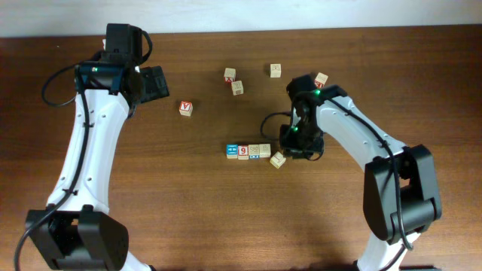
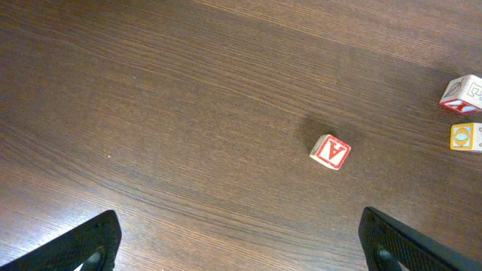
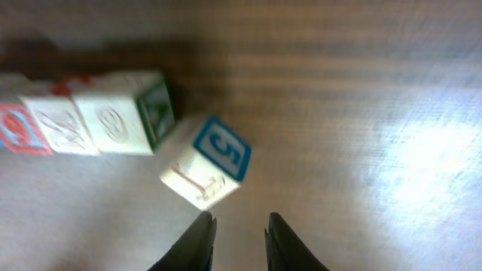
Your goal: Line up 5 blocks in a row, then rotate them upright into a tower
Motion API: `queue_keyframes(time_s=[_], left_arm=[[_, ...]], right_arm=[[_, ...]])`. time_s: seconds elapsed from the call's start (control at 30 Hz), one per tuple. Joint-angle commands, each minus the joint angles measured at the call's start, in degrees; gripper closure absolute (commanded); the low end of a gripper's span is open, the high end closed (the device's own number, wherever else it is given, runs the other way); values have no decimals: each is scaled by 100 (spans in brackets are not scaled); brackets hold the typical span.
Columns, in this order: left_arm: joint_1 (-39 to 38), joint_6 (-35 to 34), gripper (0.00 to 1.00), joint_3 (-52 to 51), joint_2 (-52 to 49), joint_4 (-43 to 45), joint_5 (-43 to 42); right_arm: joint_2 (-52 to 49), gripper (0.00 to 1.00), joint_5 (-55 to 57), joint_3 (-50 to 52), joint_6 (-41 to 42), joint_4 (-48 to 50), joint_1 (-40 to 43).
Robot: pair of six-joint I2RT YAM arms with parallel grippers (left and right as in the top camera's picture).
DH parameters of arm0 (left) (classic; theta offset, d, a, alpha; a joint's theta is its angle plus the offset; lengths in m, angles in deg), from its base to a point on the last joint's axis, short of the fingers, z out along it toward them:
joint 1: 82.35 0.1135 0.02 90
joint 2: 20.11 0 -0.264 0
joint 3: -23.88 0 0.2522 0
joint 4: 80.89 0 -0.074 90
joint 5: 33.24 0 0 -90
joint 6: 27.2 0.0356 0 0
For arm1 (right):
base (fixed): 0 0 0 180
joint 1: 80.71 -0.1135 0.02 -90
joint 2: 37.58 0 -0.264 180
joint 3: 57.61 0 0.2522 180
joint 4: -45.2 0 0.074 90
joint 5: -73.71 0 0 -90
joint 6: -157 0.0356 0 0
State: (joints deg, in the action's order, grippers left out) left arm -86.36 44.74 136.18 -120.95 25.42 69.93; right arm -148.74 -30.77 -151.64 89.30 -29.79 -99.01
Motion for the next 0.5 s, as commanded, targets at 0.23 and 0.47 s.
queue_keyframes(time_s=[0.23, 0.47], left_arm=[[-7, -79, 1, 109, -42, 7, 79], [-7, -79, 1, 109, -42, 7, 79]], right_arm=[[118, 79, 457, 435, 404, 219, -680], [118, 78, 793, 437, 79, 605, -680]])
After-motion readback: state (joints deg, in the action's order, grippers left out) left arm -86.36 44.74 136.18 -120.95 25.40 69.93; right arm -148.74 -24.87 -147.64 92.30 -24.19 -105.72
